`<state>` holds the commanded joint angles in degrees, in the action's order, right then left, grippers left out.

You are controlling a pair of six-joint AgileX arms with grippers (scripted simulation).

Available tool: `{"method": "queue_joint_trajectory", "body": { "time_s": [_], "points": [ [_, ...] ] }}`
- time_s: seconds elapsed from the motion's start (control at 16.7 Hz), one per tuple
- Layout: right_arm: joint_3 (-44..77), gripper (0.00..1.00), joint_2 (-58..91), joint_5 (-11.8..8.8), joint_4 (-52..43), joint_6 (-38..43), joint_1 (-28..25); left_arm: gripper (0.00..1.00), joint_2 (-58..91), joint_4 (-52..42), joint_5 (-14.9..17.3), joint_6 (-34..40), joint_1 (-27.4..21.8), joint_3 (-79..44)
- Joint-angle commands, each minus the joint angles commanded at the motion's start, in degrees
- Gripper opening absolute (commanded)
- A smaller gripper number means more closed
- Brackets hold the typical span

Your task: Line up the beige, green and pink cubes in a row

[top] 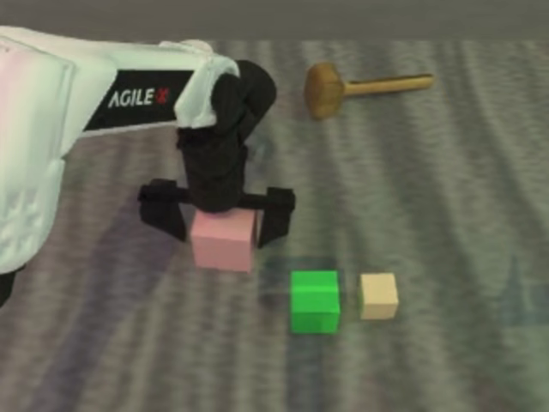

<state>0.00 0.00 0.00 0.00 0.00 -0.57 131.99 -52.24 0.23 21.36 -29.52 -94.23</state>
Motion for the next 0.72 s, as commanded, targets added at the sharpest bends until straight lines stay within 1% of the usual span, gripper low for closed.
{"method": "queue_joint_trajectory", "body": {
  "time_s": [0.06,0.72],
  "points": [
    [0.0,1.0,0.0,0.0,0.0,0.0,0.0,1.0,0.0,0.0,0.0,0.0,0.0,0.0],
    [0.0,1.0,0.0,0.0,0.0,0.0,0.0,0.17,0.0,0.0,0.0,0.0,0.0,0.0]
  ]
}}
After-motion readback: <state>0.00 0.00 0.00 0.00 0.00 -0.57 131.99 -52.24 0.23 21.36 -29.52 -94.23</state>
